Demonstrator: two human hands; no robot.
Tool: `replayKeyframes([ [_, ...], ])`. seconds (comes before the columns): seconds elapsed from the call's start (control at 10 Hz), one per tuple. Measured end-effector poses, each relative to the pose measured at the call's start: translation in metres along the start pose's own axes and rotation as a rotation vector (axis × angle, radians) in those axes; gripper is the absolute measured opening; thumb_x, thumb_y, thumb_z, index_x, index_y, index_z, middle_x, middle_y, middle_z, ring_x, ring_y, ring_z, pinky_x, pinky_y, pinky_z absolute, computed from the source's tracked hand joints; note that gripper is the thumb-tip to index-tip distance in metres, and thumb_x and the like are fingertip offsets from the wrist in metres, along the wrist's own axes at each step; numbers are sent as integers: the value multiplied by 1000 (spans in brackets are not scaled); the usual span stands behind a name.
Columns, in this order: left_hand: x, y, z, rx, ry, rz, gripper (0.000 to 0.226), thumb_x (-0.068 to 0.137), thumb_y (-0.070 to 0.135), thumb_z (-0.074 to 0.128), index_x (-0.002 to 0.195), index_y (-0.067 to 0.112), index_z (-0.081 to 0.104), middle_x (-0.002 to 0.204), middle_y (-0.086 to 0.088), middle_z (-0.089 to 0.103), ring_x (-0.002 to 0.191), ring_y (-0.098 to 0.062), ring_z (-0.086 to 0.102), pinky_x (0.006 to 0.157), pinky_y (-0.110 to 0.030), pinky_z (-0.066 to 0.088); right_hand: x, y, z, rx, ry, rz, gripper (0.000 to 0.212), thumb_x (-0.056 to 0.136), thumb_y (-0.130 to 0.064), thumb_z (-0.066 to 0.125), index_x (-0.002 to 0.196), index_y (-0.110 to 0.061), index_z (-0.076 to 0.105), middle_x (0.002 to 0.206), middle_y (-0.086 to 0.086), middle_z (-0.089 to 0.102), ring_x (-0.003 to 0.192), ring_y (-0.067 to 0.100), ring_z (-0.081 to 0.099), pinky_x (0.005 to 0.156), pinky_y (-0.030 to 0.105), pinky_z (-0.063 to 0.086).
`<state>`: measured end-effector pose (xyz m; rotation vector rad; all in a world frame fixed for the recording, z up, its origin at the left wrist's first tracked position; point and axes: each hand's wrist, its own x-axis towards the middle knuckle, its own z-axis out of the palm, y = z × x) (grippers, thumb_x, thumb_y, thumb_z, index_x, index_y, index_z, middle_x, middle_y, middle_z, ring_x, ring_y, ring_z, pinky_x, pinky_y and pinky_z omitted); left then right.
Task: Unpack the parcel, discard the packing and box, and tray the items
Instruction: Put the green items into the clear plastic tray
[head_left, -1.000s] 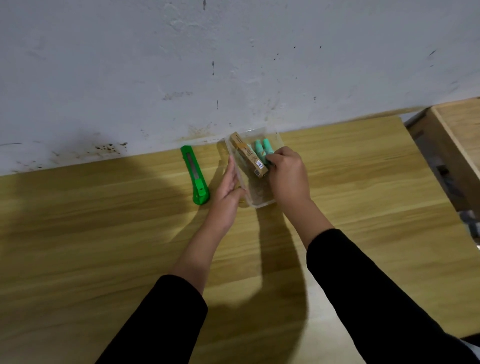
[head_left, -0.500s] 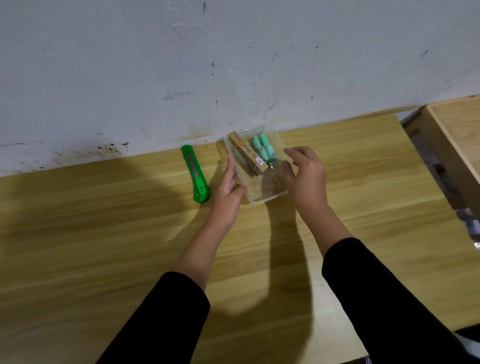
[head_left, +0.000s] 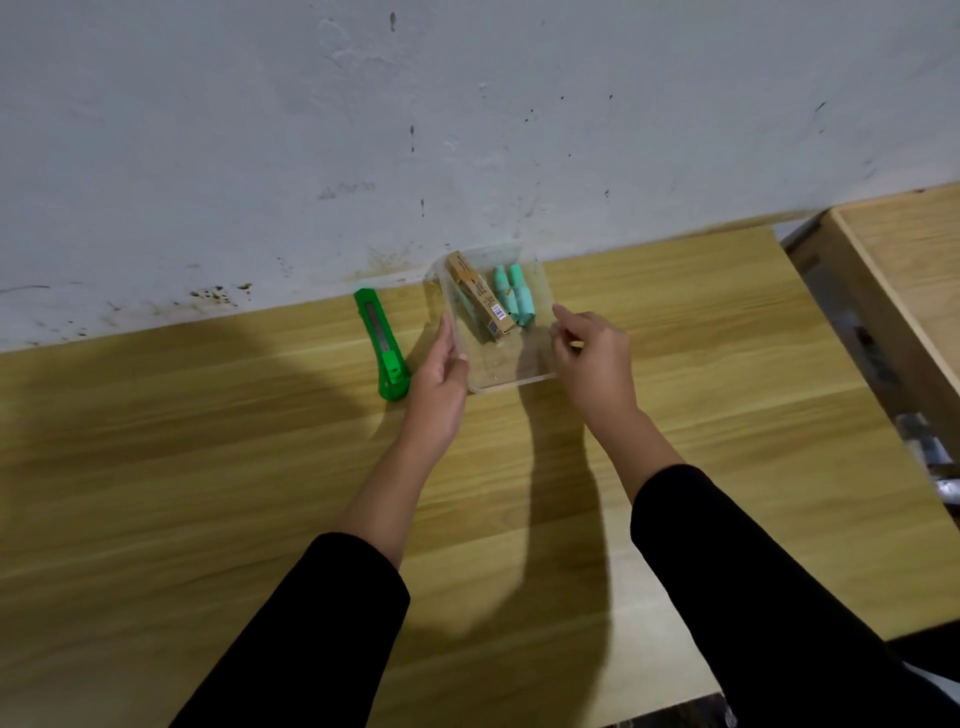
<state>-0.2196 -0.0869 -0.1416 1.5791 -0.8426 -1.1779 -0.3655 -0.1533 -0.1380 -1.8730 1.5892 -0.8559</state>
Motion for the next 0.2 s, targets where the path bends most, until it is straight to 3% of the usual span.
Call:
replayKeyframes([
  [0.1,-1,-2,-2,112,-25,-28,55,99,11,37,148,24,16,136,14,40,56,16,40,58,-6,34,-1,-4,-7,-45,-83,10,35,86,1,53,120,-1,60,93,20,67,85,31,63,79,29,48],
  [0.2,-6,9,-7,313,-33,-13,52,100,18,37,147,24,17,92,24,48,62,10,31,60,-11,30,-2,-7,-16,-85,-149,24,40,87,-2,50,126,-1,54,104,23,65,97,34,61,87,34,48],
])
